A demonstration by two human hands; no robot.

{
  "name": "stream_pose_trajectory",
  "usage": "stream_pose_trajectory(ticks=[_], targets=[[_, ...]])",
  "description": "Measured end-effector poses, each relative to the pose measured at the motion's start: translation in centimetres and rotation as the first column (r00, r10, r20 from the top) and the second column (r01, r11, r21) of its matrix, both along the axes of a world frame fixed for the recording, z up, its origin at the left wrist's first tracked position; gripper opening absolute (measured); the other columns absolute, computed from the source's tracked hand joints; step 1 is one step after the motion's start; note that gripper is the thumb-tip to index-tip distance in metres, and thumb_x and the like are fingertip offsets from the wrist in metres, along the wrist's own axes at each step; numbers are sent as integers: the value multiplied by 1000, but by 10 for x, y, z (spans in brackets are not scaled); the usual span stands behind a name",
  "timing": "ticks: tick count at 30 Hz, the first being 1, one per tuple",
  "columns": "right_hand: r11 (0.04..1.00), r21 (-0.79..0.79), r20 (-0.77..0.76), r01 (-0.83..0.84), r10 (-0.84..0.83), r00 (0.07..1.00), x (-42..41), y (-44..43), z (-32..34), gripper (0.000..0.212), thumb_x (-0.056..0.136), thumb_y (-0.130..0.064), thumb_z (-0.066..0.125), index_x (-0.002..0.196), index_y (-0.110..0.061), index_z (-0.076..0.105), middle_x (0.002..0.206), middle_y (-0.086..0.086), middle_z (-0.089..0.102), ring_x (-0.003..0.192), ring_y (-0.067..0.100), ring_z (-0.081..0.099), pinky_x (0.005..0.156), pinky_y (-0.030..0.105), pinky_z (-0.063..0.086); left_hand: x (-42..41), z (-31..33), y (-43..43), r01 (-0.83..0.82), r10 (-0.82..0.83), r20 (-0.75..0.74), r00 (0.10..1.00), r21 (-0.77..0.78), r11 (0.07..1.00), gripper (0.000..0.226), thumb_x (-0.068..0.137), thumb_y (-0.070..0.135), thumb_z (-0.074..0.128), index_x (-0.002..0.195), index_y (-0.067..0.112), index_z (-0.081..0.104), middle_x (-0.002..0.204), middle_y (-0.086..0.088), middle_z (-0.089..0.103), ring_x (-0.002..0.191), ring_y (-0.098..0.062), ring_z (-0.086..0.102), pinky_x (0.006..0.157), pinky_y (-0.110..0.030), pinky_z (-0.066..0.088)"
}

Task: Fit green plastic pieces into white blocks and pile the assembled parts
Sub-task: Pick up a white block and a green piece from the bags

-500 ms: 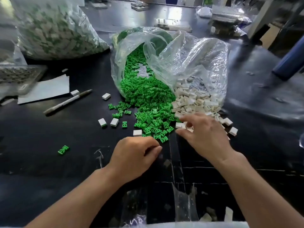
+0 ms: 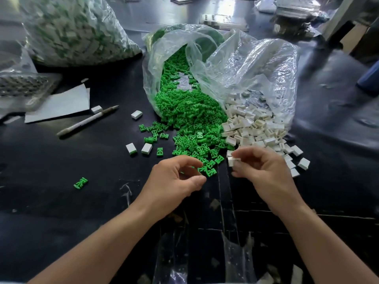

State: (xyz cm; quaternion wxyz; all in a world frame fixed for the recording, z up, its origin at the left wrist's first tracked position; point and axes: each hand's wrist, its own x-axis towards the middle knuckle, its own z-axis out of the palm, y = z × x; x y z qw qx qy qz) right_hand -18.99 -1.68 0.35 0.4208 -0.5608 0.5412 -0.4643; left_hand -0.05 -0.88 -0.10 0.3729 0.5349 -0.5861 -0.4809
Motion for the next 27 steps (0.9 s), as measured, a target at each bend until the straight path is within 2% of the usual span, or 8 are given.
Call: stream_pose_trajectory(ticks=[1, 3, 11, 13, 15, 17, 20, 27], targets=[[995, 71, 196, -68, 52, 979, 3, 2, 2, 11, 65, -15, 74, 73, -22, 72, 75, 0, 69, 72, 14, 67, 65, 19, 53, -1, 2, 0, -2, 5, -65, 998, 43, 999, 26, 75, 6, 74, 84, 29, 66, 70, 9, 70, 61, -7, 66, 53, -16, 49], [979, 126, 363, -157, 102, 926, 9, 5, 1, 17, 56, -23, 73, 73, -22, 73, 76, 3, 70, 75, 17, 69, 65, 20, 53, -2, 4, -1, 4, 12, -173, 985, 93, 996, 29, 72, 0, 74, 87, 23, 67, 74, 6, 71, 62, -9, 65, 56, -19, 51], [965, 110, 300, -240, 198, 933, 23, 11, -5, 10, 59, -26, 72, 68, -25, 69, 74, 3, 71, 70, 14, 68, 60, 22, 54, -6, 8, 4, 1, -1, -271, 963, -2, 1000, 15, 59, 13, 76, 74, 14, 72, 70, -3, 71, 61, -10, 65, 58, -18, 51], [969, 100, 207, -225, 201, 957, 23, 9, -5, 7, 66, -20, 74, 69, -24, 68, 75, 4, 71, 71, 16, 68, 62, 24, 56, -5, 9, 4, -48, 41, -239, 970, -21, 999, 13, 66, 3, 76, 71, 14, 71, 73, -4, 73, 63, -13, 66, 59, -21, 53], [992, -10, -63, -124, 123, 990, 19, 6, -9, 20, 76, -9, 72, 68, -27, 66, 72, -1, 69, 70, 11, 66, 64, 21, 54, -3, 10, 2, -118, 114, -266, 957, -2, 993, 15, 72, -3, 70, 70, 11, 68, 78, -5, 73, 69, -18, 69, 58, -23, 54], [986, -158, -322, -55, 1, 947, 16, 3, -10, 23, 78, -5, 69, 74, -28, 65, 69, -10, 65, 71, 2, 62, 65, 10, 47, -1, 13, -1, -164, 167, -318, 933, 36, 986, 16, 77, -7, 63, 73, 9, 64, 77, -6, 73, 70, -20, 70, 56, -23, 55], [974, -217, -463, -68, -41, 885, 16, 1, -10, 12, 79, -6, 69, 87, -15, 72, 82, -8, 63, 74, 3, 59, 70, 6, 42, 2, 16, -2, -181, 188, -323, 928, 52, 982, 19, 81, -8, 59, 76, 10, 64, 68, -4, 70, 66, -18, 70, 55, -23, 56], [968, -152, -694, -201, 41, 719, 25, 0, -12, 18, 81, -17, 68, 98, -13, 70, 95, -1, 58, 96, 17, 53, 82, 25, 39, -2, 14, 1, -122, 125, -244, 962, 29, 992, 27, 73, -11, 67, 76, 16, 66, 66, 1, 68, 66, -17, 66, 57, -21, 55]])
